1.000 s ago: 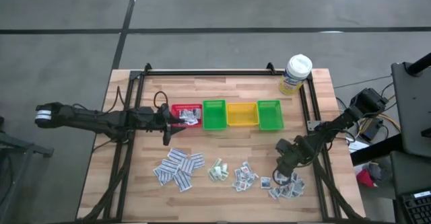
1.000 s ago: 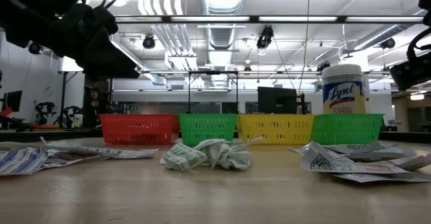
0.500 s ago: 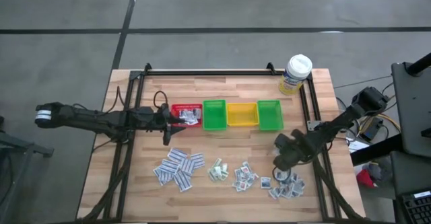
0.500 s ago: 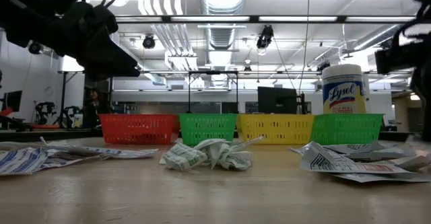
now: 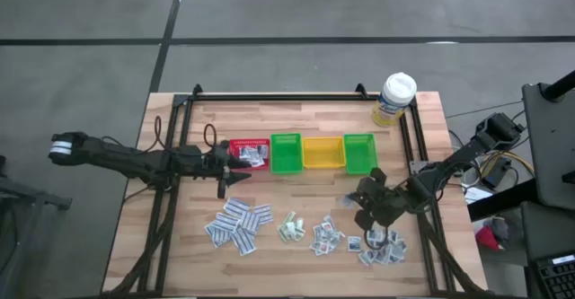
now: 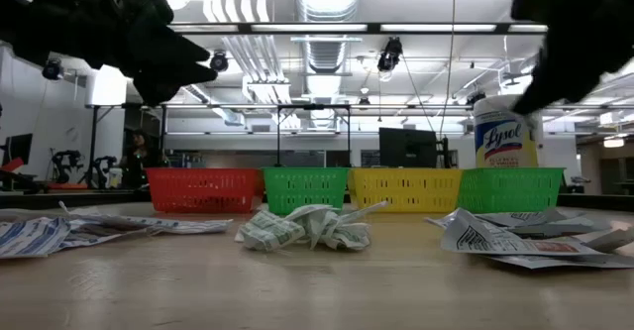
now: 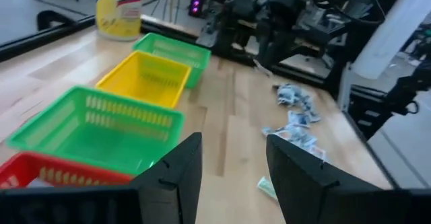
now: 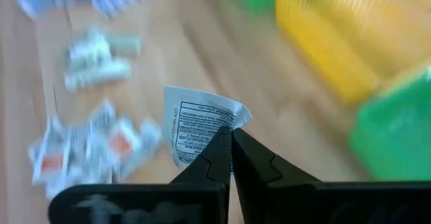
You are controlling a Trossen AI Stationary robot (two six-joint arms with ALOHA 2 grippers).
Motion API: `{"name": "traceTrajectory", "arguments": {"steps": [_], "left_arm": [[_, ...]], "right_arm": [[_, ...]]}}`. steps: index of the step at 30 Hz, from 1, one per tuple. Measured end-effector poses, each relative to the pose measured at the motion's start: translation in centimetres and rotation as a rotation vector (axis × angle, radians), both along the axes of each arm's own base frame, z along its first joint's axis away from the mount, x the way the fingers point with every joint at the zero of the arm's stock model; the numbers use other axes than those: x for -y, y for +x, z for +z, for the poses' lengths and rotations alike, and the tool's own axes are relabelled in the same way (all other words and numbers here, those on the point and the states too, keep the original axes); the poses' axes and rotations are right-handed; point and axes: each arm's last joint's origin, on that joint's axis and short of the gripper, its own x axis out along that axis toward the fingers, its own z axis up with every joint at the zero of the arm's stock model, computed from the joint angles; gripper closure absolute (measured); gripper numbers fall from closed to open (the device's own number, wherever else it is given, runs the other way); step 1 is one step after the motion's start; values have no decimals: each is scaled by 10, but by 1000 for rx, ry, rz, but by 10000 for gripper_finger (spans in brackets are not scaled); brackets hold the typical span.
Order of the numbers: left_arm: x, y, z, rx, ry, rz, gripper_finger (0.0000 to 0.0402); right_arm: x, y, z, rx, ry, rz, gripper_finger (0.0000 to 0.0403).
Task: Pick & Place First Aid Supplies
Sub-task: Put the alcohol pad into the red basket
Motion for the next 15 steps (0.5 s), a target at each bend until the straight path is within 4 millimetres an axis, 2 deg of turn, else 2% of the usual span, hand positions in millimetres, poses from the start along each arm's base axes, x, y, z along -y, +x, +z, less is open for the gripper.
{"name": "traceTrajectory", "arguments": {"steps": [9,15], "left_arm": [[7,17,-4,62,-3,-32,243],[8,30,-5,149,14,-32,243]], "right_arm": [[-5,31,25,187,-317,-77,394],[-8,57,28,202,-484,-168,394]]}}
